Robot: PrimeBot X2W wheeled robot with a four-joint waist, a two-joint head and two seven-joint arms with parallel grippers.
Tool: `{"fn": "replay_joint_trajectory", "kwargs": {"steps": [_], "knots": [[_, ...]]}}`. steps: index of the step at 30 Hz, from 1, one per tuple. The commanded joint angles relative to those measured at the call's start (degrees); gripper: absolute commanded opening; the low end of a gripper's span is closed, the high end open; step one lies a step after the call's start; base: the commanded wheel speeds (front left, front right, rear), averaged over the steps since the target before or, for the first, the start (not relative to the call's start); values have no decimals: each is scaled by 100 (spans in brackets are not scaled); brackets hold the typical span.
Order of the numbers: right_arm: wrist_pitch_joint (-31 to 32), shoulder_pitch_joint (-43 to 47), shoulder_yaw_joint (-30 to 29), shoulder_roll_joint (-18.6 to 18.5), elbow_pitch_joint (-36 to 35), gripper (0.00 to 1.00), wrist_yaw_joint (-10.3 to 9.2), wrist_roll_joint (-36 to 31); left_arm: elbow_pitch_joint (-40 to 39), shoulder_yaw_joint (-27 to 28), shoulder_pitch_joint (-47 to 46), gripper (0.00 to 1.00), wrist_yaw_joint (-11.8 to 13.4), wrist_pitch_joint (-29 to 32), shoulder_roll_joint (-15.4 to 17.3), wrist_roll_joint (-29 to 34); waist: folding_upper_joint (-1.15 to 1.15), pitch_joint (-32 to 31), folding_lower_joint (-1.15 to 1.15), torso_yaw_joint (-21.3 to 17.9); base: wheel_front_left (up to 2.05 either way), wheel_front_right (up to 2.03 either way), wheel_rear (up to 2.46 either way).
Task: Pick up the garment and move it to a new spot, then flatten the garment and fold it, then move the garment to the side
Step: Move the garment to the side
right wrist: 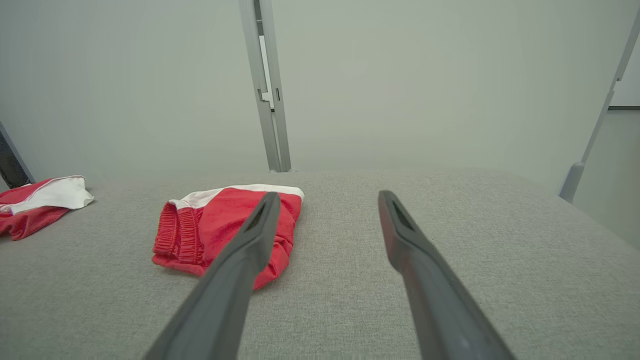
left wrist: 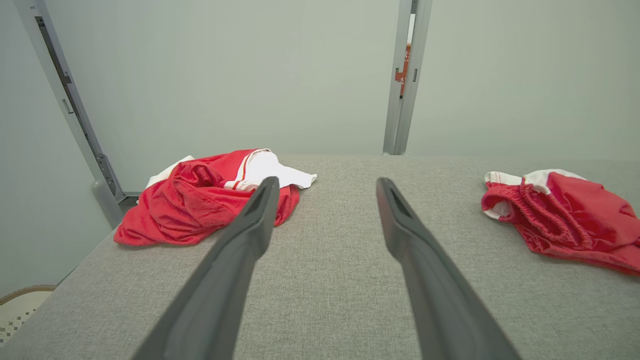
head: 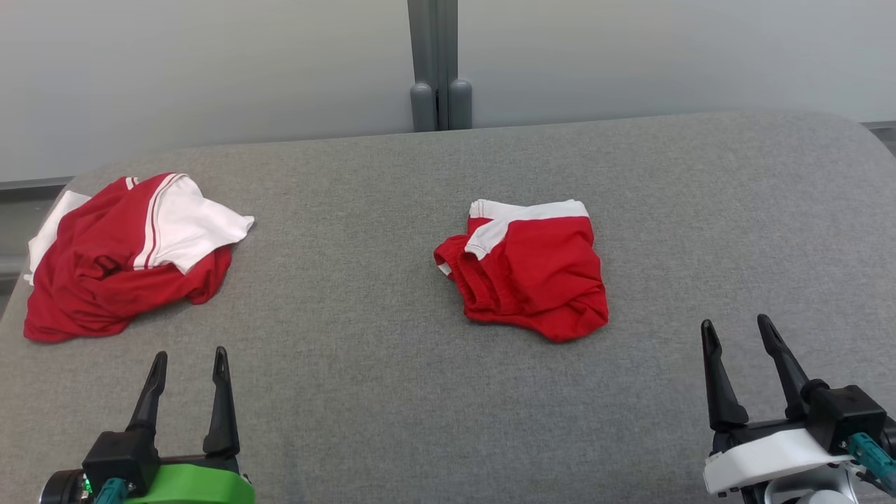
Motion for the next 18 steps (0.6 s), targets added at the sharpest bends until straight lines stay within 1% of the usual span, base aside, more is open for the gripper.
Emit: {"fn": "replay_joint_trajectory", "kwargs": {"steps": [1,5,9,13,18], "knots": [[-18,-22,15,-8,33,100,1,12,-20,21,25,100,-23,2,20,15,0,19,0,14,0,0,0],[-18,-222,112,-69,143,100,1,1,-30,18,-46,100,-26,2,10,-21,0,105,0,62,0,0,0],[7,-622,270,-167,334,100,1,-85,-32,-23,-152,100,-30,2,0,-31,0,247,0,141,0,0,0],[152,-1243,403,-292,648,100,1,-125,-37,-61,-264,100,-32,2,-7,-37,0,434,0,264,0,0,0],[351,-2095,514,-433,1160,100,1,-221,-40,-194,-481,100,-32,2,-21,-76,0,763,0,514,0,0,0]]}}
